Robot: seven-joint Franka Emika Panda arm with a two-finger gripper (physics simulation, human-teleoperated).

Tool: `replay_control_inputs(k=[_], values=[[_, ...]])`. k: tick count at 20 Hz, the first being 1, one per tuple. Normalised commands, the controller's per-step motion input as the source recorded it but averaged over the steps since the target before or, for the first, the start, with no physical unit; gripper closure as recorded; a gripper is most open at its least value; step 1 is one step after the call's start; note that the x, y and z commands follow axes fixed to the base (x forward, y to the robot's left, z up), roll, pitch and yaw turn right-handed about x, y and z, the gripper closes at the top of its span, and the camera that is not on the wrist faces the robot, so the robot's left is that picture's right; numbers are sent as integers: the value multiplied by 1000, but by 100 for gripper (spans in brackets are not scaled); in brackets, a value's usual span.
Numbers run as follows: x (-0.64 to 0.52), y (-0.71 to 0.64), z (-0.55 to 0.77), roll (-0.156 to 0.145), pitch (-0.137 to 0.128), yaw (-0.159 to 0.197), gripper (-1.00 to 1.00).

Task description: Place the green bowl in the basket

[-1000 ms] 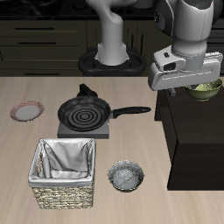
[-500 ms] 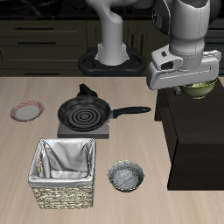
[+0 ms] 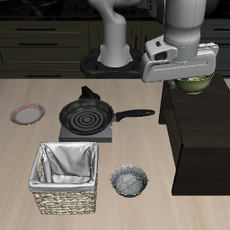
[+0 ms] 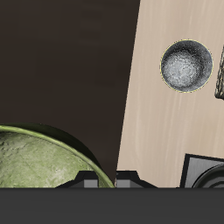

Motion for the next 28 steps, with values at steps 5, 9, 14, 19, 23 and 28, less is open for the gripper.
replay_control_inputs(k=[5,9,14,19,23,28], values=[[66,-455,113,-58,-25,-8,100],[235,-1042,82,-142,-21,-10,100],[109,-780,69,-116,-14,-28,100],[106,-821,7,-114,-9,-24,100],[66,-481,45,-53,-11,-13,100],[104,-598,168,84,24,-35,100]])
